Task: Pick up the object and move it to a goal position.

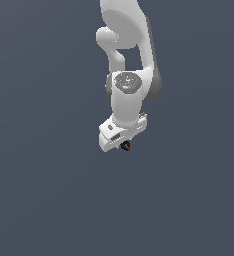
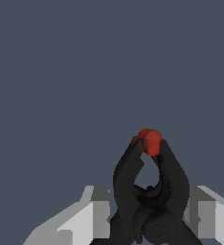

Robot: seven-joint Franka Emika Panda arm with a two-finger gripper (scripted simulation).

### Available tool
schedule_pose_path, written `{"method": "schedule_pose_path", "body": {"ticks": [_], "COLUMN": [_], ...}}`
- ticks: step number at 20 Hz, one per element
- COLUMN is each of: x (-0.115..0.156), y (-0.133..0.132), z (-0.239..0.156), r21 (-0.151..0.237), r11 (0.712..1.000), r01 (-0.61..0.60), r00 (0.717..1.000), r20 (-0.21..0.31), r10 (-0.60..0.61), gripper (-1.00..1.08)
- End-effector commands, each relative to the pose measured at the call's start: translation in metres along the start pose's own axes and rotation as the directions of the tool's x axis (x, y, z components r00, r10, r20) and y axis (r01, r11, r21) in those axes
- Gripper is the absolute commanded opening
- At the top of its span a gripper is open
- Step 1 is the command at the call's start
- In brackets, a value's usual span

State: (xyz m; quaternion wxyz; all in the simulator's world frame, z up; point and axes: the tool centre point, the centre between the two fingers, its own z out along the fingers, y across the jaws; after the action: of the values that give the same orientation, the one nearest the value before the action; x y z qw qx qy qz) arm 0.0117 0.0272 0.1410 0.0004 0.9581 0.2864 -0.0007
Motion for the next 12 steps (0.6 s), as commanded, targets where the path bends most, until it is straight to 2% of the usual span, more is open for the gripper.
{"method": "schedule_pose_path", "body": {"ticks": [1,12], "x": [0.0,0.001], "y": [-0.008,-0.042], "z": [-0.031,-0.163], "r21": [-0.001,0.0], "r11": [1.0,1.0], "r01": [0.0,0.001], "r00": [1.0,1.0], "r20": [-0.001,-0.001], "r10": [0.0,-0.001], "gripper": [-1.0,-1.0]}}
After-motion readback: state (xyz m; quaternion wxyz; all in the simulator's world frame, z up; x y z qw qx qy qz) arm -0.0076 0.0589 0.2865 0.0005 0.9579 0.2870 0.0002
